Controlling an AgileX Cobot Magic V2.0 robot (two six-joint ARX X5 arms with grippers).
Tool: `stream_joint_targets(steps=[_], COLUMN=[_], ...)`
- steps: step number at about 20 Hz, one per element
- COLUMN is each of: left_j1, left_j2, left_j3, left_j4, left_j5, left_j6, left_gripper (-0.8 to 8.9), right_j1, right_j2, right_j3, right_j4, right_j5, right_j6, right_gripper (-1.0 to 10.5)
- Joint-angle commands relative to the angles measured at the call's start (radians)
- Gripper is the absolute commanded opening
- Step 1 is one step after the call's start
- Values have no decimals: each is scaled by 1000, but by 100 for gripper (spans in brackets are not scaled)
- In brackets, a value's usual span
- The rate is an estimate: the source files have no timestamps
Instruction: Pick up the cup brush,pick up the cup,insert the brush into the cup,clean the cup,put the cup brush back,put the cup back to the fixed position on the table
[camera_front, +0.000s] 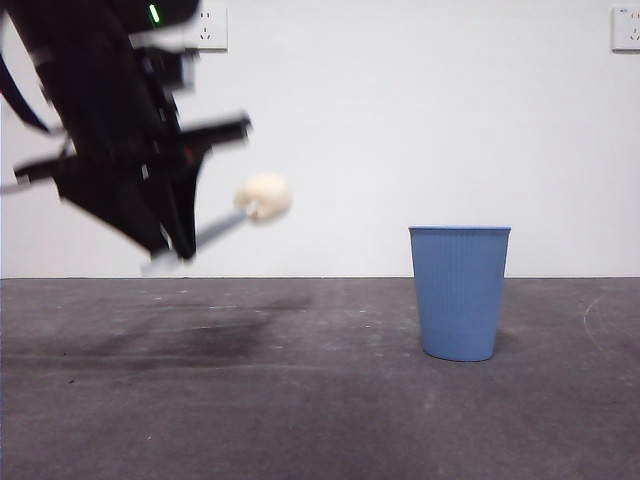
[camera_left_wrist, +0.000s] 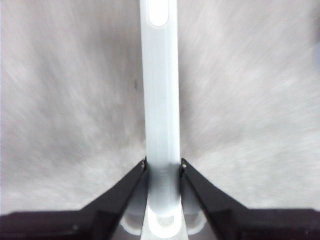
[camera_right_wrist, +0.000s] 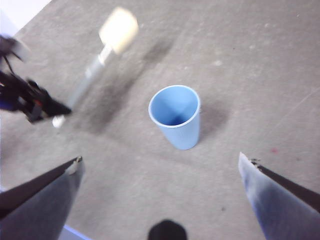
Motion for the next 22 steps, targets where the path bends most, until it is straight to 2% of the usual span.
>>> stream_joint_targets(steps=[1,2,7,10,14,22], left_j1=[3,3,3,3,3,3], left_j2=[-117,-176,-459,-567,-623,-624], left_j3=[6,6,6,6,6,6], left_j4=[-16,-21,-92,-140,-187,-210], left_j5=[3,3,0,1,6,33], left_j6=[46,57,81,90,91,122], left_gripper=[-8,-8,-8,-8,-8,-8], right_j1=[-2,-1,4,19,57,134], right_j2=[24,32,95,151,257,449], right_j3=[-30,-64,-246,-327,-390,-494], right_j4=[31,61,202,326,458,782], right_j5=[-106,-129,-130,-132,-127,-31], right_j6=[3,5,26,85,109,103], right_gripper=[630,630,630,630,630,625])
